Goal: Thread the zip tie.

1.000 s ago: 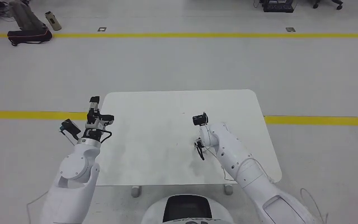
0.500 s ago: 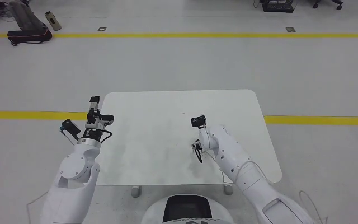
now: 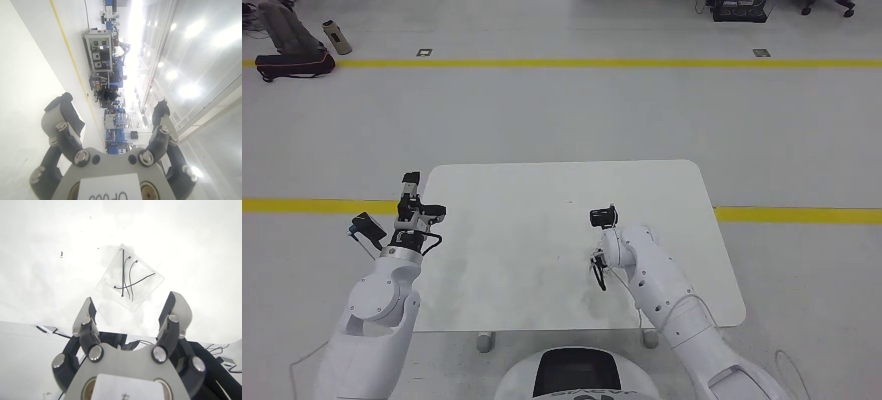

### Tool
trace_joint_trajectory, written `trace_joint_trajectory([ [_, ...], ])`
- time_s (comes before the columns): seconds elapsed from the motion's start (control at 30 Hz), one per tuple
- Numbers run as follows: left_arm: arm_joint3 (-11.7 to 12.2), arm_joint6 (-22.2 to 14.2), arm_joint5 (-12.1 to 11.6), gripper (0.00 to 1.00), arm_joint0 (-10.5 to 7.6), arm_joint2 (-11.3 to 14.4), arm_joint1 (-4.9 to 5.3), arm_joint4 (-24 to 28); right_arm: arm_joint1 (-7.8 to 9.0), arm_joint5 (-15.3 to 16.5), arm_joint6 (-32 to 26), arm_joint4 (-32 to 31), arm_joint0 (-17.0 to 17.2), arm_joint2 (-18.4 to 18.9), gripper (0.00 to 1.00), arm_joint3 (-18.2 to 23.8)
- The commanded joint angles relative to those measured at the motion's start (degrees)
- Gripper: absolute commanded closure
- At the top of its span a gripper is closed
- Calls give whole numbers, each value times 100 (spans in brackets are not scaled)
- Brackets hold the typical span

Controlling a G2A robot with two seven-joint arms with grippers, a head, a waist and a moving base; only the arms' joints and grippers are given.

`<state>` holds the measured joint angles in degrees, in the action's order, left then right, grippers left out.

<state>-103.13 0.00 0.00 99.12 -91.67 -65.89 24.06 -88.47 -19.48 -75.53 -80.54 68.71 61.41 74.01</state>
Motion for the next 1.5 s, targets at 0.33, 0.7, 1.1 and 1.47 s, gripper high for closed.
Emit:
trace_joint_trajectory([
  [0.33,0,0,0,0,0,0,0,0,-259,0,202,-442,45,129,58,-319],
  [0.7,0,0,0,0,0,0,0,0,-455,0,554,-459,-24,320,65,-710],
  [1.1,0,0,0,0,0,0,0,0,-650,0,725,-649,-217,393,73,-1306],
  [1.47,0,0,0,0,0,0,0,0,-860,0,741,-934,-468,481,71,-1823],
])
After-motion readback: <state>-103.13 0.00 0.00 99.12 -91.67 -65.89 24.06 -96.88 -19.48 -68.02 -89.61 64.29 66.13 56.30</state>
